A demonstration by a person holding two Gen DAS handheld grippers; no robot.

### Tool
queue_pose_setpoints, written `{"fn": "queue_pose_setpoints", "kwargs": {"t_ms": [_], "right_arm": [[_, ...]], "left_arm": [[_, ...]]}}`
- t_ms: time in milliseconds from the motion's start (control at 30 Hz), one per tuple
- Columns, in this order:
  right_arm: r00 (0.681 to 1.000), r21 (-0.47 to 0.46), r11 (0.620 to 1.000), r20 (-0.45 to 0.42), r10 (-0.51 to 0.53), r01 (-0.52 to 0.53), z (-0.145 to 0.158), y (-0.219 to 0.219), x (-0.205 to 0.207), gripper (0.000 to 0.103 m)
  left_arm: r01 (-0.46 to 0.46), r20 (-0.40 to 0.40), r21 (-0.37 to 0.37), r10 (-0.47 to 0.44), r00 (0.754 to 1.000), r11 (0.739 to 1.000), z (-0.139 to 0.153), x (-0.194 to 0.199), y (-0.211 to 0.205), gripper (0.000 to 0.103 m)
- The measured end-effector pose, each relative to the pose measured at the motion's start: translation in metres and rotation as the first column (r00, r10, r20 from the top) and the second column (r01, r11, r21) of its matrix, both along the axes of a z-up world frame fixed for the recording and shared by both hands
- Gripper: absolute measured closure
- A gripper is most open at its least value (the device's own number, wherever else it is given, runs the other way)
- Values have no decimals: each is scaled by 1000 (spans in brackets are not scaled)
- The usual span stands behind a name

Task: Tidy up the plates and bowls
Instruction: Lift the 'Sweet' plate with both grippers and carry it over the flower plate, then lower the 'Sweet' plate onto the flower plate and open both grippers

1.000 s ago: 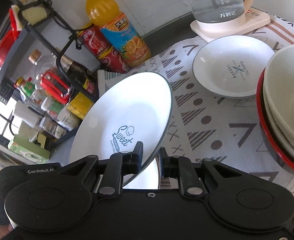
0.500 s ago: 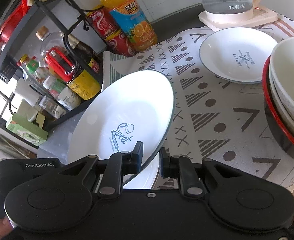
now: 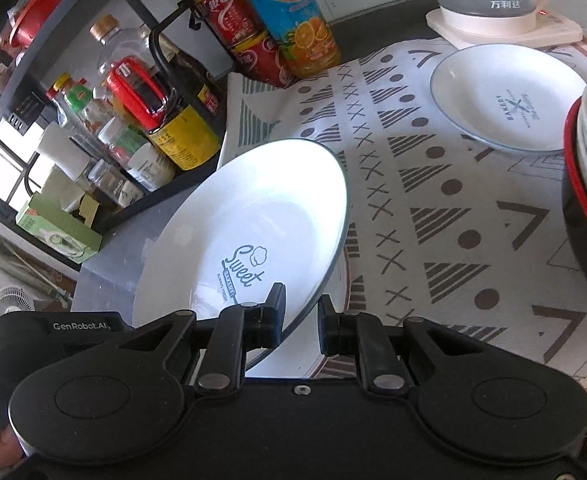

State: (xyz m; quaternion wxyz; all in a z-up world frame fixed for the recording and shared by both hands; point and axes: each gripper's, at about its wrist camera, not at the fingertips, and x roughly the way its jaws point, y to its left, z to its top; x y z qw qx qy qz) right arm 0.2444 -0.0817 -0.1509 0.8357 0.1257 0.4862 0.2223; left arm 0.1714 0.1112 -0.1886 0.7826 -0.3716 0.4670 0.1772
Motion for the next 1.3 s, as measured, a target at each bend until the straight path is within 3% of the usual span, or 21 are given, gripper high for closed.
{"fn": "queue_pose_setpoints", "kwargs": {"t_ms": [200,300,533,700,1033,1300], "right_arm": [[1000,-8,1000,-12,8,-8,-4,4,0,87],[1000,-13,1000,-21,11,-11,-6,6,-2,88],[1000,-25,1000,-31,-1,0,-11,5,-2,89],[999,-35,999,-32,0,-1,-13,6,-1,89],[998,-54,998,-56,30,-33,-18,13,1,88],[994,-43,998,-95,47,-51,-17,13,5,84]], "left_arm": [[-2,-27,-2,2,1000,1000,-5,0,5,89],[8,-77,-3,-8,997,1000,-10,1,8,87],[8,-70,-18,-9,997,1000,-6,-6,16,87],[11,-69,81,-6,998,997,13,-5,23,86],[-8,-112,102,20,994,995,5,-3,30,82],[-20,-112,164,39,993,986,13,6,29,77]]}}
